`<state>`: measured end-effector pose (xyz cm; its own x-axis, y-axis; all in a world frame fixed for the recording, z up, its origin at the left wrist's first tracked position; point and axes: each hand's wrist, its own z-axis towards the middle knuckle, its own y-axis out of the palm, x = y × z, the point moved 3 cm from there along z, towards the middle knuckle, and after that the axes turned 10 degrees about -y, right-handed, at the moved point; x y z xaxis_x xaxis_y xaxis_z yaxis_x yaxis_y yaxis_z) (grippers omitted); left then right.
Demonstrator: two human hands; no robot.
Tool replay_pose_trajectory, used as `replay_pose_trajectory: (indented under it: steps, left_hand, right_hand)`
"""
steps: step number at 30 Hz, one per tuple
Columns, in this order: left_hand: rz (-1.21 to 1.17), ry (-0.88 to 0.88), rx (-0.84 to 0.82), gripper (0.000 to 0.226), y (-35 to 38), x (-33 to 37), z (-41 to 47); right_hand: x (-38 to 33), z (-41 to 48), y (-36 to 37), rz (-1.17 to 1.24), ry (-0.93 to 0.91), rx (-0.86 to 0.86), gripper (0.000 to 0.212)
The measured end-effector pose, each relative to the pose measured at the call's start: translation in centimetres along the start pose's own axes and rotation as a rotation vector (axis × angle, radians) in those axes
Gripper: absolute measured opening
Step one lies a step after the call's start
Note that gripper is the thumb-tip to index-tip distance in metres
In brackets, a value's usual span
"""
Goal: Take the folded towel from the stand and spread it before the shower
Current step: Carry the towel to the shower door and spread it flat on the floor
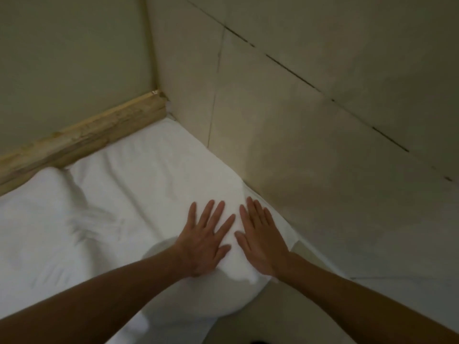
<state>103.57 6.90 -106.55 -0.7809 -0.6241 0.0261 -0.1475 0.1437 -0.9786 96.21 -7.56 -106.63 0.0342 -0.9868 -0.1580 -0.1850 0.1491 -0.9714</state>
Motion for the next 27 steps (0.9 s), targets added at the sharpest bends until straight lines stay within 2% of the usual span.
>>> replay_pose_trajectory:
  steps: [8, 13, 20, 27]
  left_hand:
    - [-0.007, -0.031, 0.001, 0.072, -0.5, 0.6, -0.3]
    - [-0.029, 0.037, 0.017, 0.066, -0.5, 2.5, -1.1]
    - [-0.047, 0.019, 0.025, 0.067, 0.2, 3.0, -1.5]
    - [-0.094, 0.008, 0.016, 0.064, -2.1, 1.8, -3.1]
  right_hand:
    - [0.3, -1.5, 0.0, 0.01, 0.035, 0.042, 0.067]
    - [0.8, -3.4, -0.2, 0.011, 0.108, 0.035, 0.066]
    - [0.9, -3.6, 0.0, -0.01, 0.098, 0.021, 0.068]
    - [1.0, -3.3, 0.1, -0.009, 0.077, 0.045, 0.068]
